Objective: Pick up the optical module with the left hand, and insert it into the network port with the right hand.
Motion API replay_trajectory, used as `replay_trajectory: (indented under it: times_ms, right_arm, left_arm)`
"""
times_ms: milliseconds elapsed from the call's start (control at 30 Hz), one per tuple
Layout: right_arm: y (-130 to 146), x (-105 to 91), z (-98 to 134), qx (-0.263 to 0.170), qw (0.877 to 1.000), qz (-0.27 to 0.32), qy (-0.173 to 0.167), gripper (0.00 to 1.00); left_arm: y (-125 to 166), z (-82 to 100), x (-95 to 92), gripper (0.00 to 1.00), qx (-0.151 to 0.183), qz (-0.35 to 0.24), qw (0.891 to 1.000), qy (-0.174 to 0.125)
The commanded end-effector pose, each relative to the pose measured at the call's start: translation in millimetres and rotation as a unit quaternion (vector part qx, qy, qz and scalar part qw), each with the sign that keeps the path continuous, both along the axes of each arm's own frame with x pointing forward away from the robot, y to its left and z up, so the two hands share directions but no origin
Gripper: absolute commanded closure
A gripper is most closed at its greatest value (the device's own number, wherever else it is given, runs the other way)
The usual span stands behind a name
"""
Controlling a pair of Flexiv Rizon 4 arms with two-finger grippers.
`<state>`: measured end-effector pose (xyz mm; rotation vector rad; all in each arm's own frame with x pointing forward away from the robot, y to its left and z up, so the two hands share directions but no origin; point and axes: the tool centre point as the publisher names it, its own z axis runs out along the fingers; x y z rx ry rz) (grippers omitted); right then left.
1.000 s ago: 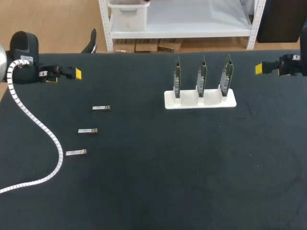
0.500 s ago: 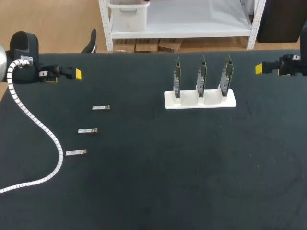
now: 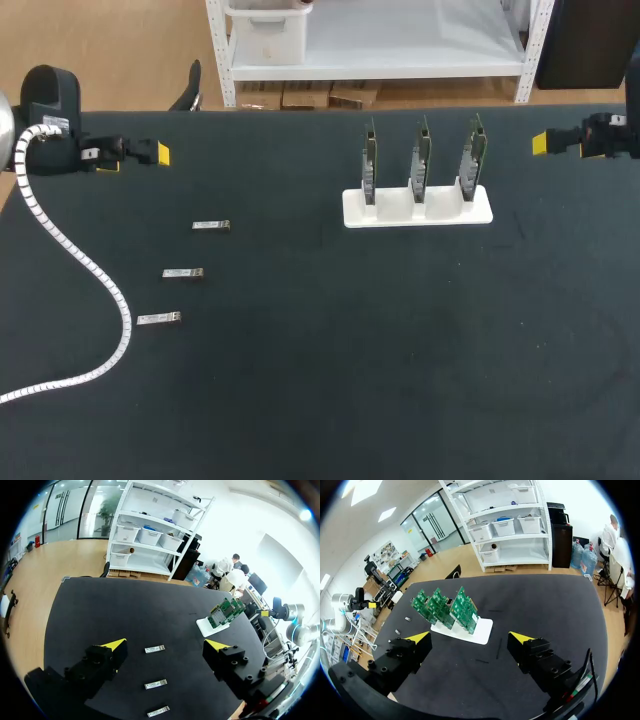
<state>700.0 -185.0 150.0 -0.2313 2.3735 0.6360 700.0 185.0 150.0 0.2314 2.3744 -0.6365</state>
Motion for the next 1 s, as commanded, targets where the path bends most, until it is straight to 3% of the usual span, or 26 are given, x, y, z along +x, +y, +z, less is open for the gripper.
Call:
replay_trajectory:
  times_ms: [33,200,300,500,633,767,833,900,1000]
  right_arm:
    - [0,0.0,0,0.0,1.0,0.0,0.0,0.0]
    - [0,0.0,0,0.0,1.0,0.0,0.0,0.0]
    - [0,0.0,0,0.0,1.0,0.0,0.0,0.0]
    - [0,0.0,0,0.0,1.0,0.0,0.0,0.0]
    - [0,0.0,0,0.0,1.0,0.0,0.0,0.0]
    - [0,0.0,0,0.0,1.0,0.0,0.0,0.0]
    - [0,0.0,0,0.0,1.0,0.0,0.0,0.0]
    - [0,0.0,0,0.0,1.0,0.0,0.0,0.0]
    - [0,0.0,0,0.0,1.0,0.0,0.0,0.0]
  left_arm:
    - [0,0.9,-1.4,0.0,0.014,-0.008,1.0,-0.016]
    - [4,-2.1,3.6,0.0,0.06,-0.056,0.996,-0.018]
    - [8,-6.6,6.9,0.0,0.107,-0.131,0.985,-0.015]
    - [18,-14.7,12.2,0.0,0.211,-0.256,0.943,-0.037]
    - [25,-17.1,12.6,0.0,0.219,-0.343,0.913,-0.038]
    - [29,-17.9,8.4,0.0,0.23,-0.422,0.875,-0.057]
    - [28,-16.3,4.5,0.0,0.211,-0.452,0.865,-0.061]
    - [27,-15.1,1.0,0.0,0.214,-0.469,0.854,-0.068]
    - [24,-15.4,-2.0,0.0,0.221,-0.472,0.851,-0.071]
